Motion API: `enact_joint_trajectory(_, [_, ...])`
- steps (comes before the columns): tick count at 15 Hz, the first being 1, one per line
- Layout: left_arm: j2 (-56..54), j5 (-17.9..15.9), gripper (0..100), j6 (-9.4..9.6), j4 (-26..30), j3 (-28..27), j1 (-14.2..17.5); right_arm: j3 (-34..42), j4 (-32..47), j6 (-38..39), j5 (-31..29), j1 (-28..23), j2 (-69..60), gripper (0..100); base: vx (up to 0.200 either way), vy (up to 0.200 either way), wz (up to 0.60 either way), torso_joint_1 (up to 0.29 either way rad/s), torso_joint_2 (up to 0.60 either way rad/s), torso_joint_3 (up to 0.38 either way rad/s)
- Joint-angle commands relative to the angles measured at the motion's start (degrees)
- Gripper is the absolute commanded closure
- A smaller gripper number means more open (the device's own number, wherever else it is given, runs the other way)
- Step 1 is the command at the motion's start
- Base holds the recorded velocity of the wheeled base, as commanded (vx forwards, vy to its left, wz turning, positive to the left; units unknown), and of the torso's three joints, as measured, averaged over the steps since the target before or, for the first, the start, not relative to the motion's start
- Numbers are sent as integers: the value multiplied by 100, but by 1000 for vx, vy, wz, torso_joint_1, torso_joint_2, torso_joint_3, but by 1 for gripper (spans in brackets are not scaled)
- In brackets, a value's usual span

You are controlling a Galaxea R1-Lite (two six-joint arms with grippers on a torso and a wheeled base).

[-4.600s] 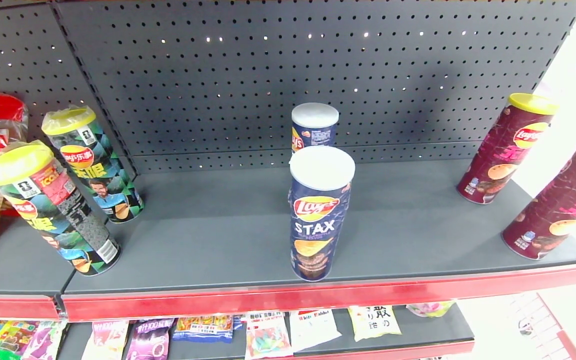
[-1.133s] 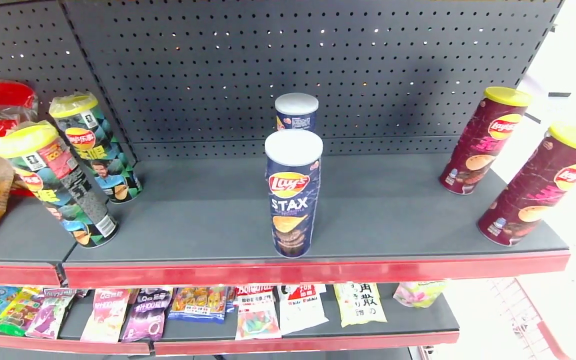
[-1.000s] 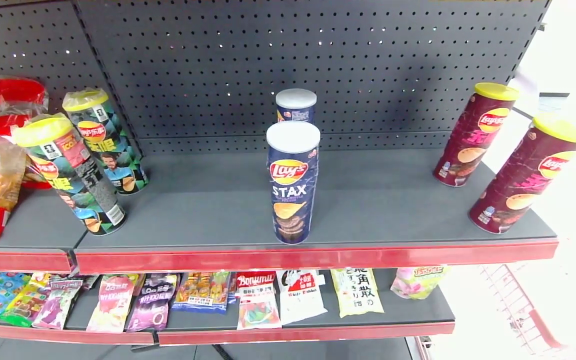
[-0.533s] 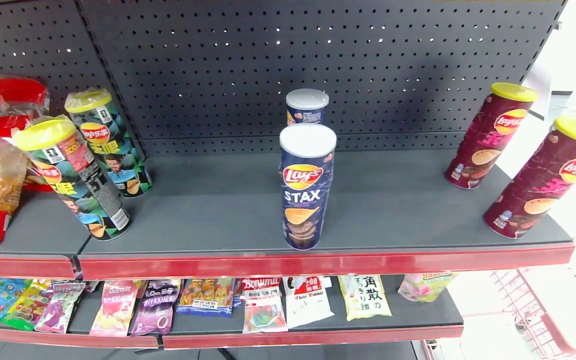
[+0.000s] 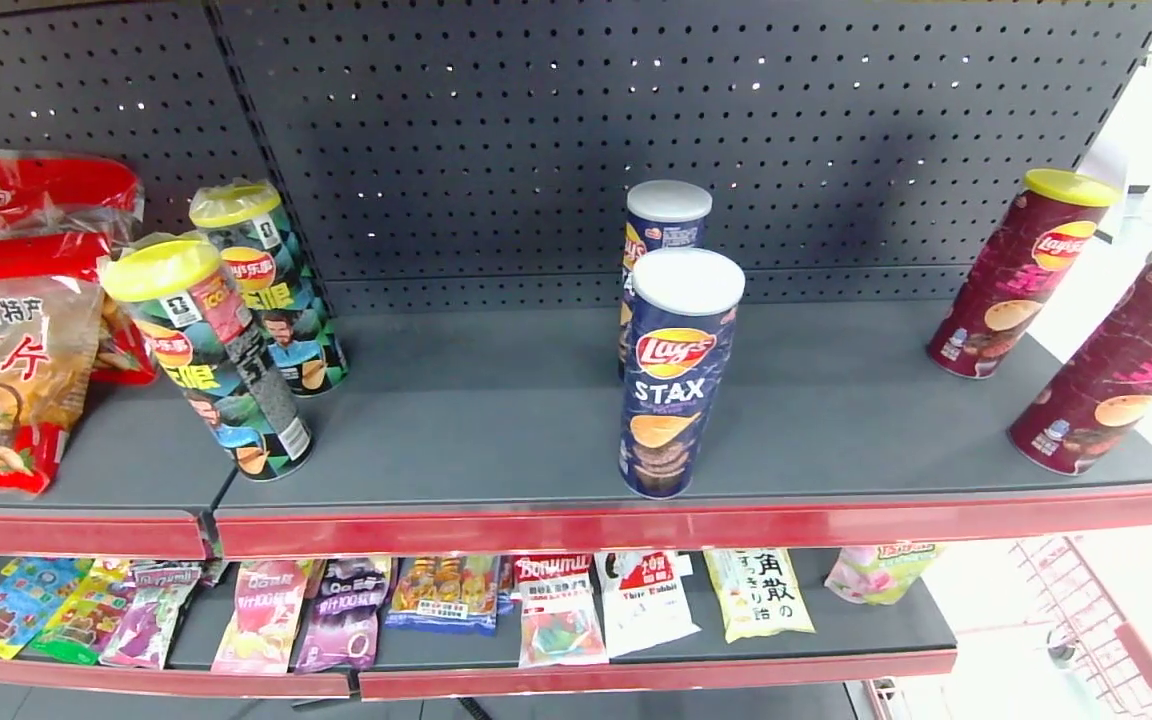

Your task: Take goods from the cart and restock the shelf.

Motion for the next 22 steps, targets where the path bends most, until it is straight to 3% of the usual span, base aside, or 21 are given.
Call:
enact_joint_trajectory(1, [7,0,0,-4,0,0,-1,0,0,-2,0,-1,8,0,0,0,0,0,0,0])
enact_joint_trajectory(18, [7,0,0,5,0,0,-1,-18,0,-55,36,8,34,0,0,0,0,0,0,0])
enact_joint_trajectory(19, [7,0,0,-4,0,0,-1,-914,-26,68,132,219,755,0,0,0,0,0,0,0])
enact_joint_trajectory(20, [7,0,0,5,0,0,-1,-1327,-26,244,97,324,1326,0,0,0,0,0,0,0])
enact_joint_trajectory(21, [7,0,0,-4,0,0,-1,-2786,18,920,-123,834,2820,0,0,0,0,0,0,0])
enact_joint_trajectory(22, [7,0,0,-4,0,0,-1,-3155,-9,894,-298,1414,3436,0,0,0,0,0,0,0])
